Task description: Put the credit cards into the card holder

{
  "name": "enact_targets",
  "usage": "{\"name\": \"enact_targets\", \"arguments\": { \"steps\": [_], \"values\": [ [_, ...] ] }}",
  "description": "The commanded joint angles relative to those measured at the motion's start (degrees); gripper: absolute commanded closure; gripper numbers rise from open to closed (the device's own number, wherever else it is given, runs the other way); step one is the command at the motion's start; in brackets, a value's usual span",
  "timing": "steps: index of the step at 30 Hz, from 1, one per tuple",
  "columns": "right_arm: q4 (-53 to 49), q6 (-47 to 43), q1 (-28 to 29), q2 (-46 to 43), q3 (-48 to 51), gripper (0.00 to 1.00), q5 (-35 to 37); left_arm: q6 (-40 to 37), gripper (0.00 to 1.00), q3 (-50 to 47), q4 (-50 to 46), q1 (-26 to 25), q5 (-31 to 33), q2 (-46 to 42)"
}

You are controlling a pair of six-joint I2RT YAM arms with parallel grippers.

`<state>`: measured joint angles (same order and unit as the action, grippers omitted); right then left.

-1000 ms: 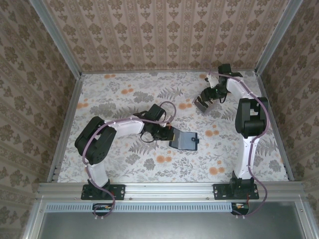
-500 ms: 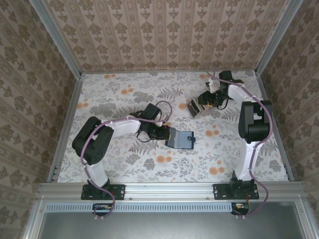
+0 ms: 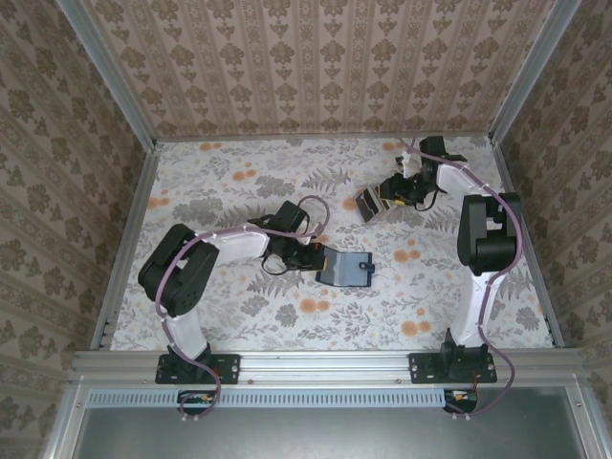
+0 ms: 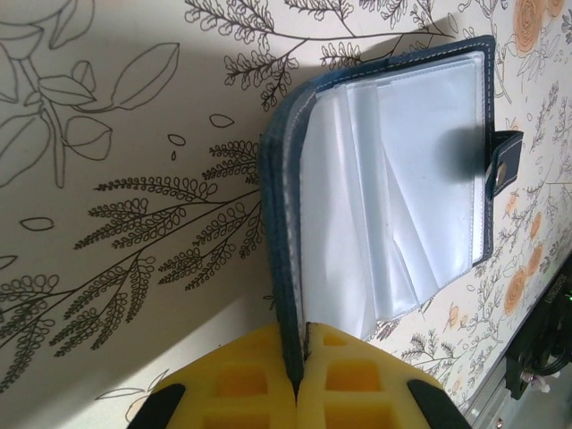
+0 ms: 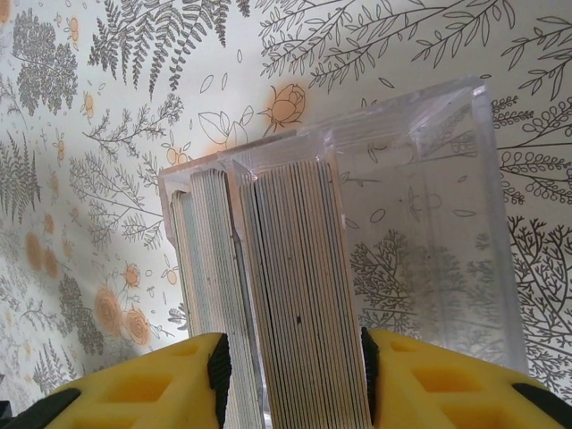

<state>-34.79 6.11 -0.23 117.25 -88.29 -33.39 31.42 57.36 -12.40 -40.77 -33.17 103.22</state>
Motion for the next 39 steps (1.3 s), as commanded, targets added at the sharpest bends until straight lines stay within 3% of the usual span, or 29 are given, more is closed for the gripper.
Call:
{"name": "enact_targets", "arguments": {
  "steps": [1,11,14,21,28,32,39],
  "values": [
    [2.6,0.5,0.4,-3.6,0.7,0.55,-0.4,-1.0,1.0,-0.3,-0.5,0.4,0.2,0.3],
    [5.8,-2.4,2.0,-3.7,1.7,0.48,5.3,-1.5,1.0,1.7,-1.5,0.4,-0.8,1.5],
    [5.9,-6.5,4.5,-3.5,1.5,0.49,13.1,-1.8,1.0,1.9,-1.8,0.4,-0.7,1.9],
    [6.8,-9.1,7.0,-4.0,2.1,0.49,22.4,-1.6,1.0,2.1,-1.9,0.5,-1.0,2.2],
    [9.0,-7.3,6.9,-4.0,2.2,0.41,24.3,-1.6,1.0,2.1,-2.0,0.5,-0.9,2.1],
    [8.7,-6.3,6.5,-2.4,0.5,0.42,18.6,-1.6,1.0,2.2,-2.1,0.5,-1.0,2.2],
    [7.7,-5.1,6.5,-1.7,-0.3,0.48,15.4,-1.5,1.0,1.4,-1.8,0.5,-0.7,1.8]
  ]
}}
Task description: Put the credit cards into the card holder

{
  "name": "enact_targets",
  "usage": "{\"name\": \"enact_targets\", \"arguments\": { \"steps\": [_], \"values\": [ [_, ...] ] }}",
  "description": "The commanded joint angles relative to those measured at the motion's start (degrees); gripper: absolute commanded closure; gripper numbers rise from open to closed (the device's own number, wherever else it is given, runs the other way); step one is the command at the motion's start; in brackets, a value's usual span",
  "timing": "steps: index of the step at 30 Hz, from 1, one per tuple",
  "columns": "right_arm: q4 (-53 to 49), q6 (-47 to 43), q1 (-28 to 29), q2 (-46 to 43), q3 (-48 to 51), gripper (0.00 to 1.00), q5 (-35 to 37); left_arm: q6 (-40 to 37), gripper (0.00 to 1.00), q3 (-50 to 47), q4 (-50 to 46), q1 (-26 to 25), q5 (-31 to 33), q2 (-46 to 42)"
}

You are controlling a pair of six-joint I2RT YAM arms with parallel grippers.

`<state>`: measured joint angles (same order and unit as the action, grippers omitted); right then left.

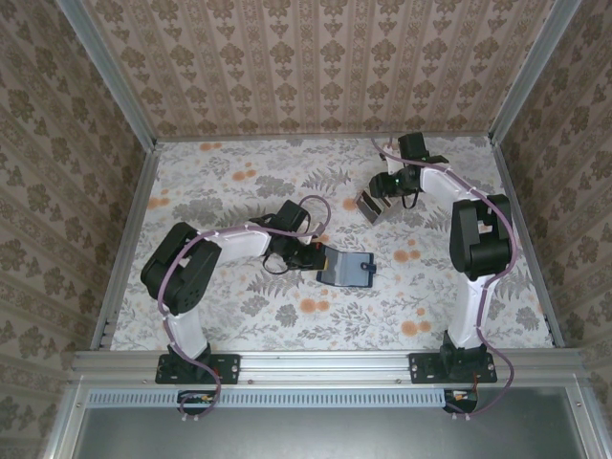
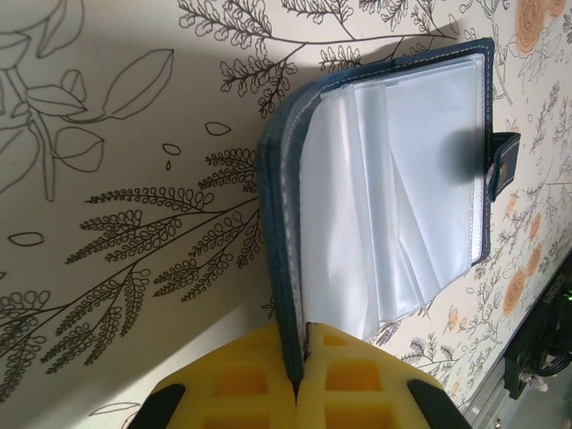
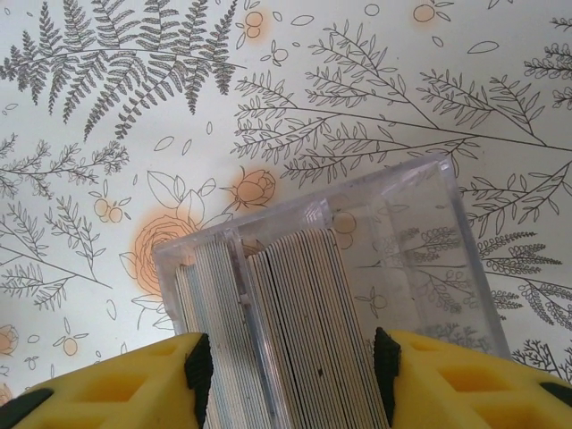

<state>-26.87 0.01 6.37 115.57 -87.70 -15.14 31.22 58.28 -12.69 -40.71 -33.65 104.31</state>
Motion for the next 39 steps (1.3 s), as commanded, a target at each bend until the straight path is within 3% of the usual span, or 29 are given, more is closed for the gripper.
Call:
{"name": "enact_targets", "arguments": {
  "steps": [1,15,23,39],
  "values": [
    [-0.4,1.1,-0.2,-0.3,-0.9,0.49,-3.3,-1.3,1.0,0.4,-1.5,0.5,-0.1,0.6],
    [0.8,4.3,-3.0,-2.7,1.2,0.72,-10.7,-0.6,1.0,-0.6,-0.5,0.5,-0.2,0.3],
    [1.2,3.9,-3.8,-2.9,2.3,0.77,-15.4,-0.2,1.0,-0.9,0.2,0.5,-0.4,0.3],
    [-0.3,3.2,-4.3,-3.0,1.5,0.89,-16.4,0.1,1.0,-0.2,0.2,0.4,-1.4,1.7]
  ]
}}
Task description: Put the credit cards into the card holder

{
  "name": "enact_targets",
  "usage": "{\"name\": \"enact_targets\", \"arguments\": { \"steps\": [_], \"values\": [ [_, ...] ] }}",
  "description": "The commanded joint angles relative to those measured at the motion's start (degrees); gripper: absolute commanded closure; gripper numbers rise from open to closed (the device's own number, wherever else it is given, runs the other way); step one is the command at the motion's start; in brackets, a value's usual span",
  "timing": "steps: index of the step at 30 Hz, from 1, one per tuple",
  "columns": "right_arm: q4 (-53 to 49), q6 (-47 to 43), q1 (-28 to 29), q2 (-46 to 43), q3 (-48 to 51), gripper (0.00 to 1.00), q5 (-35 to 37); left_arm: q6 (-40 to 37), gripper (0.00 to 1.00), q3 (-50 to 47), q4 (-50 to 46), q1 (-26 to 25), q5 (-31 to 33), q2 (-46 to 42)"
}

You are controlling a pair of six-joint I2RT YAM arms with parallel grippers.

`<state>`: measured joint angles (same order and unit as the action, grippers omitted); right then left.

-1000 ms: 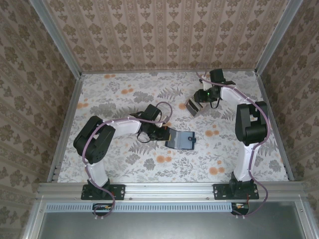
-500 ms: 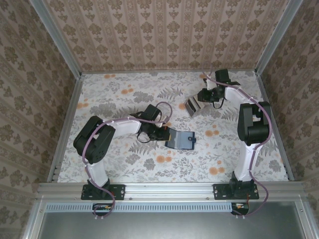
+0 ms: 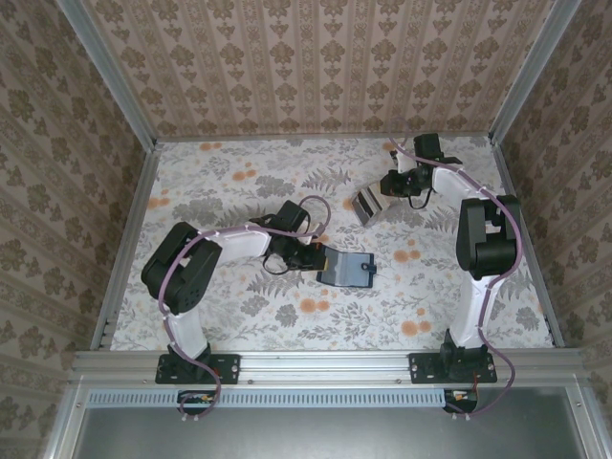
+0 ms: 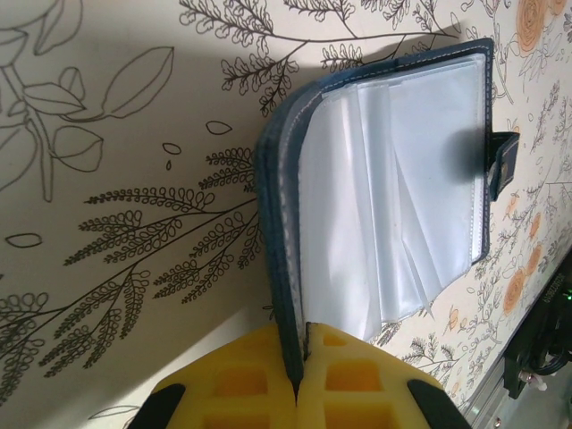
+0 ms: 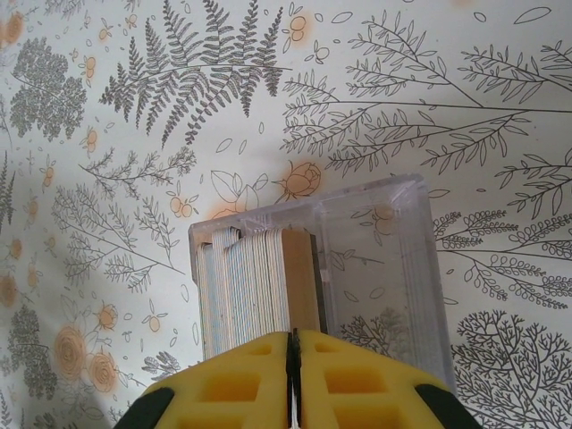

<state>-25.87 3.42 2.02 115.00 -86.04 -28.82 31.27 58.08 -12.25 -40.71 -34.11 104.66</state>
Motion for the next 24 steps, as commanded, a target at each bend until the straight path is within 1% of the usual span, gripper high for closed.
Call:
{"name": "enact_targets", "arguments": {
  "steps": [1,7,13,14,17,18,24],
  "values": [
    [-1.2,-0.3,0.0,-2.5,-0.2,0.9,-2.8,0.1,1.0,0.0,-0.1,0.4,-1.0,1.3],
    [-1.3,-0.2,-0.1,-2.4,-0.3,0.93,-3.0,0.2,1.0,0.2,-0.1,0.3,-1.0,1.6],
    [-1.5,-0.3,-0.1,-2.9,0.4,0.99,-0.5,0.0,1.0,0.7,-0.3,0.2,-1.1,1.9],
    [-1.3,-0.2,-0.1,-3.1,0.7,1.0,0.8,0.0,1.0,0.7,-0.3,0.2,-1.1,1.9],
    [-1.5,-1.0,0.6,-4.0,1.7,1.0,8.5,0.1,1.0,0.7,-0.3,0.2,-1.1,1.9],
    [-1.6,-1.8,0.8,-4.2,2.0,1.0,10.0,0.0,1.0,0.6,-0.3,0.3,-1.1,1.9],
    [-1.5,-2.4,1.3,-5.0,2.7,1.0,13.2,0.3,1.0,0.1,0.3,0.1,-1.0,1.9]
  ]
}}
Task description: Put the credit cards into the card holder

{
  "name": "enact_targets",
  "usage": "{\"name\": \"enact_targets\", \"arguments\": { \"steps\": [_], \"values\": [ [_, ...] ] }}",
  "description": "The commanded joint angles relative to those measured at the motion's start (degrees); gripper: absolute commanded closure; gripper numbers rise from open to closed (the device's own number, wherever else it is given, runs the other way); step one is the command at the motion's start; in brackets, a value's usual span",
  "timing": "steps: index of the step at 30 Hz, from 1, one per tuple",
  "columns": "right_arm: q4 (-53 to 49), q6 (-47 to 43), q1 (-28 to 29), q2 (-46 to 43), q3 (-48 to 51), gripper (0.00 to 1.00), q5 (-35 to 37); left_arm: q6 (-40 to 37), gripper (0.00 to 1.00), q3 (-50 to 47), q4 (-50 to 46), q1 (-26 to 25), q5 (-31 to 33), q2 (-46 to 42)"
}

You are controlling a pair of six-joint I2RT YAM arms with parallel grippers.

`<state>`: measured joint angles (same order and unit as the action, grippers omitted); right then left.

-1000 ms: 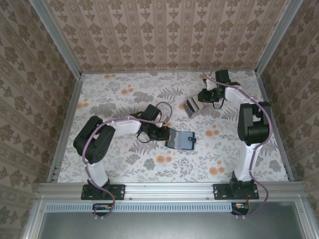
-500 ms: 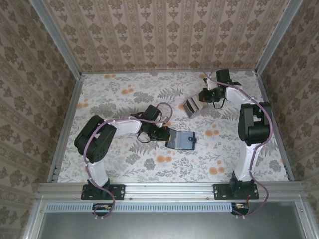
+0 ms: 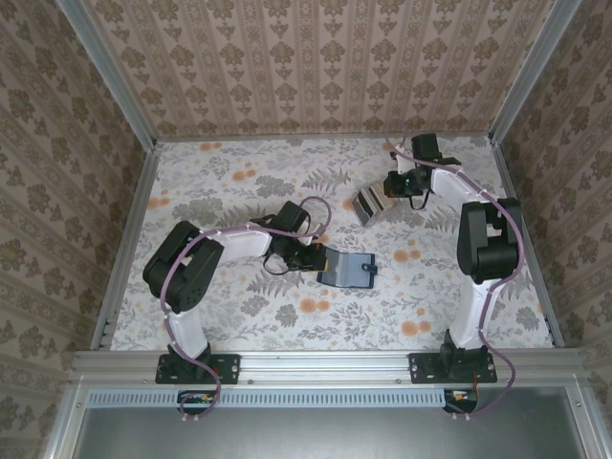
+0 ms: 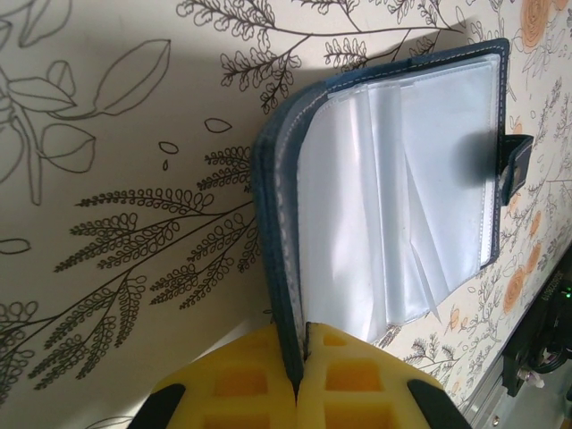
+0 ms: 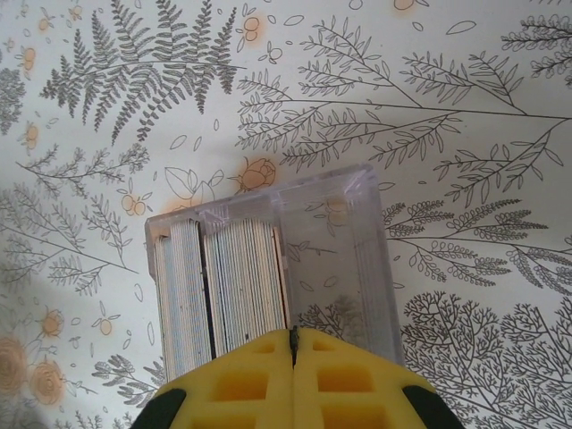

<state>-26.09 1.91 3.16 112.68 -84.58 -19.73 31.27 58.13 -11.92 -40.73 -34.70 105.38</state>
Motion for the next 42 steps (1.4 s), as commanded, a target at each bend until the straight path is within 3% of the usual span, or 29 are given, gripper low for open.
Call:
{"name": "enact_targets", "arguments": {
  "steps": [1,8,20,29,38,42],
  "values": [
    [-0.7,-0.7,0.3,-2.9,1.4,1.0,4.2,0.3,1.0,0.1,-0.1,0.2,-0.4,1.2],
    [3.1,0.6,0.6,-6.2,3.9,1.0,7.7,-0.2,1.0,0.1,-0.6,0.2,-0.3,0.8],
    [4.5,1.5,0.5,-8.6,6.4,1.0,7.6,-1.0,1.0,1.7,-1.1,0.4,-1.3,1.7],
    [-1.3,0.4,0.4,-2.0,1.3,1.0,0.4,-1.2,1.0,2.6,-1.2,0.5,-1.8,2.9],
    [-4.0,0.0,0.4,2.2,-1.6,1.0,0.8,-1.5,1.0,3.0,-1.8,0.6,-1.8,3.4],
    [-4.1,-0.2,0.4,2.4,-1.8,0.95,1.2,-1.5,1.0,3.5,-2.0,0.6,-1.8,3.5]
  ]
}}
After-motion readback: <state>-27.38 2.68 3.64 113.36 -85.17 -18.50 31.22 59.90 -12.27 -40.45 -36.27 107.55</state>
